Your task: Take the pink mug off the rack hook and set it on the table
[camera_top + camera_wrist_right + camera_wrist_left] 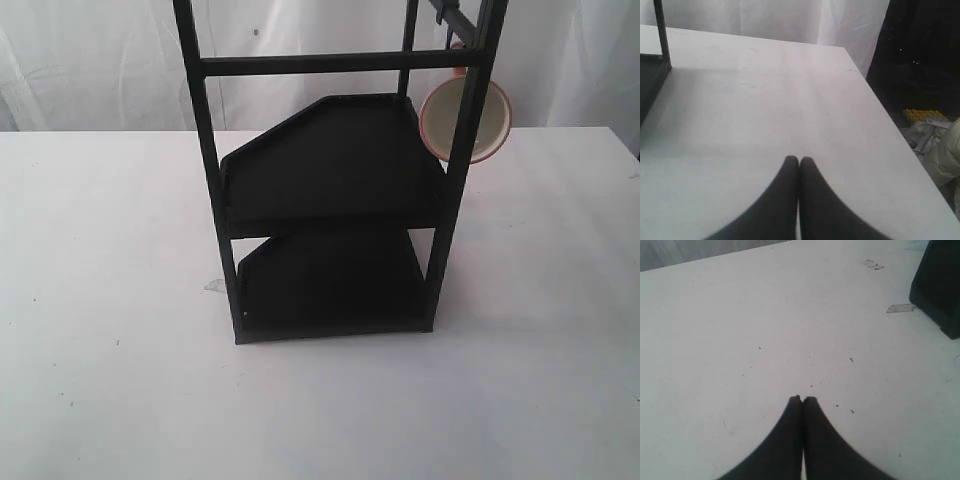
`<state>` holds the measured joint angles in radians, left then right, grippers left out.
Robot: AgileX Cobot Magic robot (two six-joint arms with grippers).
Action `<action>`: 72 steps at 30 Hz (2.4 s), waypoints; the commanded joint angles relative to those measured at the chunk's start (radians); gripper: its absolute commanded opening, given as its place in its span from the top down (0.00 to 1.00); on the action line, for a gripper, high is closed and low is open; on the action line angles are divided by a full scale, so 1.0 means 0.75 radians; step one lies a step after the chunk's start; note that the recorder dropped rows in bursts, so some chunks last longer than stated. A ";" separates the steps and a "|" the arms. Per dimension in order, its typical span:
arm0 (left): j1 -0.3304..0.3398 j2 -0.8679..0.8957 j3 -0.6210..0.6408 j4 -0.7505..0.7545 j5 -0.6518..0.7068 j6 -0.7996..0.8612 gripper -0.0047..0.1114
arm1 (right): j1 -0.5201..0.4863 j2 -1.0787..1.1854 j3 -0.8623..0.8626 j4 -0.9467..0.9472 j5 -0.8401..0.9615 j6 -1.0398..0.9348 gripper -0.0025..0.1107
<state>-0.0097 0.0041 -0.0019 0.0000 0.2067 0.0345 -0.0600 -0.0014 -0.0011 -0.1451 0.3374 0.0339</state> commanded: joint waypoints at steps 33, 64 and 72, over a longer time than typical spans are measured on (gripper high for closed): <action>-0.007 -0.005 0.003 -0.007 0.004 -0.001 0.96 | 0.002 0.002 0.001 0.489 -0.885 0.943 0.98; -0.007 -0.005 0.003 -0.007 0.004 -0.001 0.96 | 0.002 0.655 -0.529 0.714 -0.189 -0.785 0.98; -0.007 -0.005 0.003 -0.007 0.004 -0.001 0.96 | 0.036 1.178 -0.812 0.817 0.429 -0.738 0.98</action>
<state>-0.0097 0.0041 -0.0019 0.0000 0.2067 0.0345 -0.0553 0.7480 -0.5474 0.4236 0.5309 -0.5230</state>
